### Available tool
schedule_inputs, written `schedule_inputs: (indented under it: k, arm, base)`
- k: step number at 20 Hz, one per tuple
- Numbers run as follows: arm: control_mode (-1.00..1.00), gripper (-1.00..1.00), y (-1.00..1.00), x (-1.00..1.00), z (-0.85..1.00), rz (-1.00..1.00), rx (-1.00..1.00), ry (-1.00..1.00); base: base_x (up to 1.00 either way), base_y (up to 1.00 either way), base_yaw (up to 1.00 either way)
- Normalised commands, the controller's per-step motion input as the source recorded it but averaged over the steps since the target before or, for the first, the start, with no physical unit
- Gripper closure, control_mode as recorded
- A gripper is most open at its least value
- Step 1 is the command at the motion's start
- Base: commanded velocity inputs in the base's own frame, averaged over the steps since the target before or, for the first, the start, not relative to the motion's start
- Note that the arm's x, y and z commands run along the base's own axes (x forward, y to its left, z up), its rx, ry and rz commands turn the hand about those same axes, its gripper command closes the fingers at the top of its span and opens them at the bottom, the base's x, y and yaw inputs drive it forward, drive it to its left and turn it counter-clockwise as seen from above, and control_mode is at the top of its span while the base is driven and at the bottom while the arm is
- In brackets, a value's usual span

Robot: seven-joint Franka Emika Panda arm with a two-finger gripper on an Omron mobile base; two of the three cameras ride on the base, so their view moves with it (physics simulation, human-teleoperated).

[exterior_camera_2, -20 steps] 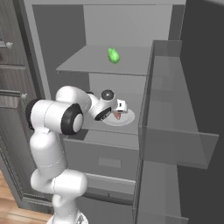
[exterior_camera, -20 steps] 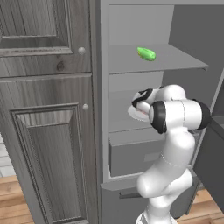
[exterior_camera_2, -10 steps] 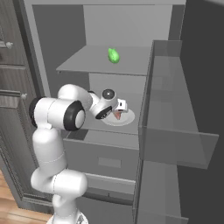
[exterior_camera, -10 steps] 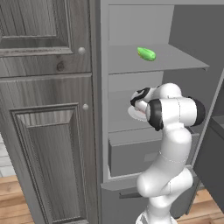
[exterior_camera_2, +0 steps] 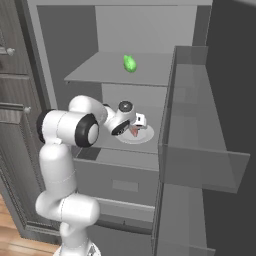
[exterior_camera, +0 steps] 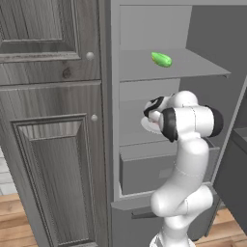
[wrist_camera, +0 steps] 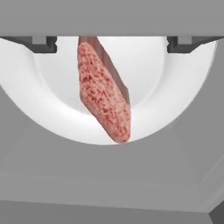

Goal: Transport the steak from the fridge to the microwave and turn on the microwave.

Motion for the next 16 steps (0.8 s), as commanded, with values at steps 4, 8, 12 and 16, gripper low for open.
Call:
schedule_inputs:
  k: [4, 8, 12, 16]
  arm:
    - [-1.0, -1.0, 0.0, 0.11, -0.09, 0.0, 0.0, 0.05]
    - [-1.0, -1.0, 0.0, 0.16, -0.01, 0.0, 0.0, 0.03]
    - [-1.0, -1.0, 0.0, 0.14, -0.01, 0.01, 0.0, 0.01]
    - [-1.0, -1.0, 0.0, 0.15, -0.04, 0.01, 0.0, 0.01]
  base:
    - [0.0, 0.0, 0.0]
    - [0.0, 0.0, 0.0]
    - [0.0, 0.0, 0.0]
    - [0.0, 0.0, 0.0]
